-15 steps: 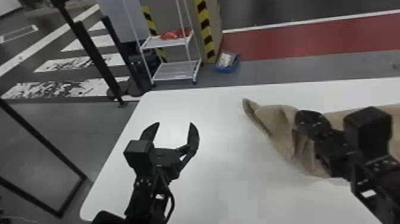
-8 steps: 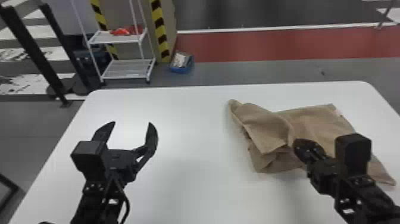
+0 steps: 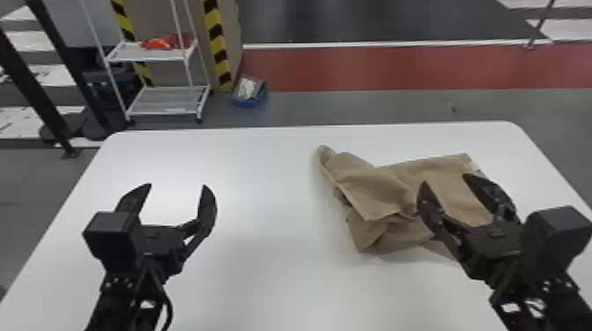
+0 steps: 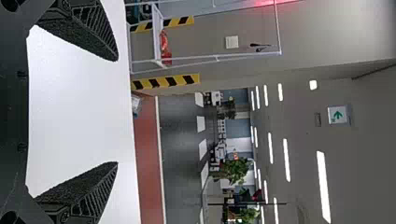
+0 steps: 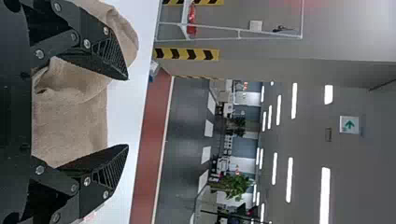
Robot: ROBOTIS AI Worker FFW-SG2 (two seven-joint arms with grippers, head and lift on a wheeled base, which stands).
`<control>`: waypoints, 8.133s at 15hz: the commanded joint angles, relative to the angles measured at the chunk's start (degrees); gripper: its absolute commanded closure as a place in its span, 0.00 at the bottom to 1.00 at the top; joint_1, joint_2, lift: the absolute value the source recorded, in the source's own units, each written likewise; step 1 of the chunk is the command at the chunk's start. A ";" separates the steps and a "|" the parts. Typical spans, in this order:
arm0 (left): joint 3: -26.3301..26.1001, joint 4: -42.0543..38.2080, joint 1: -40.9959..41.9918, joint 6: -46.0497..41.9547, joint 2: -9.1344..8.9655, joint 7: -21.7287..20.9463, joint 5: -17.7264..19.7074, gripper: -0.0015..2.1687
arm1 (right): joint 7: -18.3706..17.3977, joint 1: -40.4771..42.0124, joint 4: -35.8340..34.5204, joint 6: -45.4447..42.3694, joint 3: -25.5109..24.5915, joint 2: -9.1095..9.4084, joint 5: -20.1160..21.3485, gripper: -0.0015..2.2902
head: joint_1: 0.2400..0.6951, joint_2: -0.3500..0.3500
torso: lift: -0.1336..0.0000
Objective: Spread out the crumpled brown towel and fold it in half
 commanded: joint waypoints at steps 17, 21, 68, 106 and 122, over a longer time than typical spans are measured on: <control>-0.24 1.40 -0.24 -0.74 -0.10 -0.09 0.06 0.04 | 1.24 -7.64 14.19 3.16 11.89 -1.13 12.38 0.50 | 1.00 0.75 | 0.07; -0.24 1.40 -0.24 -0.74 -0.10 -0.09 0.06 0.04 | 1.33 -7.82 13.75 4.03 12.15 -1.22 12.38 0.66 | 1.00 0.75 | 0.07; -1.56 2.11 -0.16 -1.97 -0.19 0.00 0.15 0.04 | 11.17 0.44 -3.48 8.78 -0.68 -3.59 -1.86 0.03 | 1.00 0.79 | 0.07; -11.14 15.46 1.95 -6.72 0.51 -0.88 -0.73 0.17 | 19.61 7.21 18.23 -18.11 -28.28 -0.86 -15.39 0.09 | 1.00 0.02 | 0.07; -10.97 13.71 2.66 -4.61 0.86 -0.62 -1.52 0.47 | 19.61 7.12 17.79 -18.11 -28.37 -0.69 -15.83 0.09 | 1.00 0.02 | 0.07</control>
